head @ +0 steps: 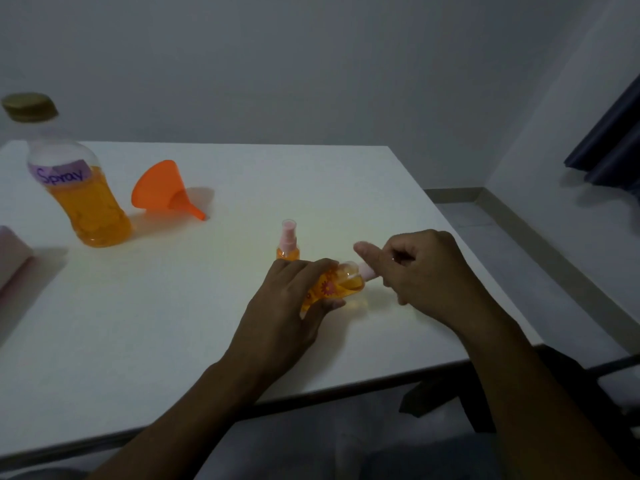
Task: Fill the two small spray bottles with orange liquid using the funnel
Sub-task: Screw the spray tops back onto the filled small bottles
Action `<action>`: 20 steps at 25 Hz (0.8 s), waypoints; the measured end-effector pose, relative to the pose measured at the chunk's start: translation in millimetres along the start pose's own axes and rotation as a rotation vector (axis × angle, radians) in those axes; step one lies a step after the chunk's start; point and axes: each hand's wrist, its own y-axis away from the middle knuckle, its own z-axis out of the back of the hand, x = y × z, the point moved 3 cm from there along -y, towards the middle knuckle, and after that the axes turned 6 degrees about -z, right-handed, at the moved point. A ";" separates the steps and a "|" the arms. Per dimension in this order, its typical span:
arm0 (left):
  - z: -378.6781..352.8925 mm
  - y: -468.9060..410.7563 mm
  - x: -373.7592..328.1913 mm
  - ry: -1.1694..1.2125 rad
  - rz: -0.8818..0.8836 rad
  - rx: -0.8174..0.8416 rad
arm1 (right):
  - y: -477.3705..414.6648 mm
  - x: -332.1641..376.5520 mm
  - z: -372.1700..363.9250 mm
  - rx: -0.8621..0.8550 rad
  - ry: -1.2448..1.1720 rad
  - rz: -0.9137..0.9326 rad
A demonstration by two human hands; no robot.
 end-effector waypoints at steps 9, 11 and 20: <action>-1.8 -9.5 2.1 0.118 0.005 -0.010 | 0.2 -7.6 5.5 0.122 -0.183 0.130; -4.1 -12.0 2.7 0.131 0.002 -0.001 | -1.4 -8.6 5.4 0.077 -0.181 0.108; -16.2 -4.7 7.2 0.037 -0.014 0.048 | -16.5 -6.4 -6.1 0.141 0.132 0.021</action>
